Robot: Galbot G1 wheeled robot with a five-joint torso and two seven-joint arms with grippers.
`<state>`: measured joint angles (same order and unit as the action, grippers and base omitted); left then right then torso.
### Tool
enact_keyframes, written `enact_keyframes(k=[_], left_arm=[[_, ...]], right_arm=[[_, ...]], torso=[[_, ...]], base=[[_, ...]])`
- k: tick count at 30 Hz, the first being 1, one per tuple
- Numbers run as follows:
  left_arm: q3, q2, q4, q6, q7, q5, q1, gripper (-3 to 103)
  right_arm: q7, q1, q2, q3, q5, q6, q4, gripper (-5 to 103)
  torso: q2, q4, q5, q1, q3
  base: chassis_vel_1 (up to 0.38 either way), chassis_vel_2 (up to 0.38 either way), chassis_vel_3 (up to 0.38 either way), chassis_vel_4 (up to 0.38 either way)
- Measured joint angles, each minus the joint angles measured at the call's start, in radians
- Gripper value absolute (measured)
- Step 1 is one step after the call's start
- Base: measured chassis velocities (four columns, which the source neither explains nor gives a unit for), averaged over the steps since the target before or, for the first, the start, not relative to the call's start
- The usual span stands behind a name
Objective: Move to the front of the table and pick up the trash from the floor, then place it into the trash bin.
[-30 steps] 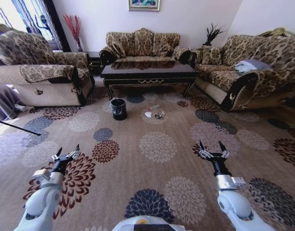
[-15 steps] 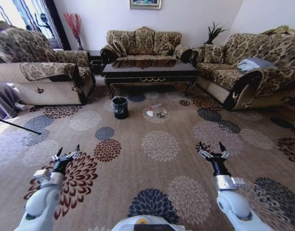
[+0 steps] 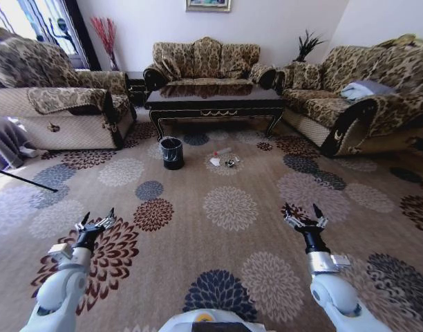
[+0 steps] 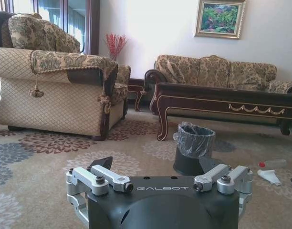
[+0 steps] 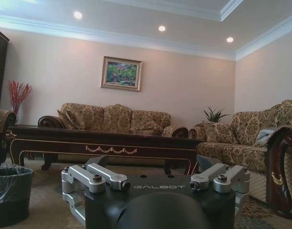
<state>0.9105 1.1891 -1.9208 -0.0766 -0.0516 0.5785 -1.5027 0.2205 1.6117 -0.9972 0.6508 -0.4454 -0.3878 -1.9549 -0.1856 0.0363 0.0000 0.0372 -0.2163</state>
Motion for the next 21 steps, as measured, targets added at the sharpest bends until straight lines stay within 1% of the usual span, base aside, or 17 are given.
enact_keyframes(k=[3, 4, 16, 17, 21], left_arm=[[0.0, -0.001, 0.003, 0.0, 0.0, 0.0, 0.001, 100], [0.0, -0.001, 0.003, 0.0, 0.0, 0.0, 0.001, 100], [-0.002, 0.004, 0.007, 0.002, -0.001, -0.003, 0.002, 100], [-0.002, 0.004, 0.007, 0.002, -0.002, -0.004, 0.002, 100], [-0.002, 0.006, 0.005, 0.002, -0.002, -0.004, 0.001, 100]], right_arm=[[0.004, 0.0, 0.0, -0.002, -0.004, 0.004, -0.001, 100], [0.004, 0.0, 0.0, -0.002, -0.004, 0.004, -0.001, 100], [0.0, -0.006, -0.006, -0.007, -0.013, 0.004, 0.0, 100], [-0.003, -0.007, -0.007, -0.007, -0.015, 0.003, -0.002, 100], [-0.006, -0.007, -0.009, -0.007, -0.015, 0.003, -0.003, 100]], torso=[[0.014, 0.0, 0.0, -0.002, 0.013], [0.014, 0.0, 0.0, -0.002, 0.013], [0.064, 0.0, 0.0, -0.013, 0.051], [0.071, 0.0, 0.0, -0.014, 0.057], [0.082, 0.0, 0.0, -0.015, 0.067]], base=[[0.0, 0.0, 0.0, 0.0], [0.0, 0.0, 0.0, 0.0], [0.0, 0.0, 0.0, 0.0], [0.0, 0.0, 0.0, 0.0], [0.0, 0.0, 0.0, 0.0]])
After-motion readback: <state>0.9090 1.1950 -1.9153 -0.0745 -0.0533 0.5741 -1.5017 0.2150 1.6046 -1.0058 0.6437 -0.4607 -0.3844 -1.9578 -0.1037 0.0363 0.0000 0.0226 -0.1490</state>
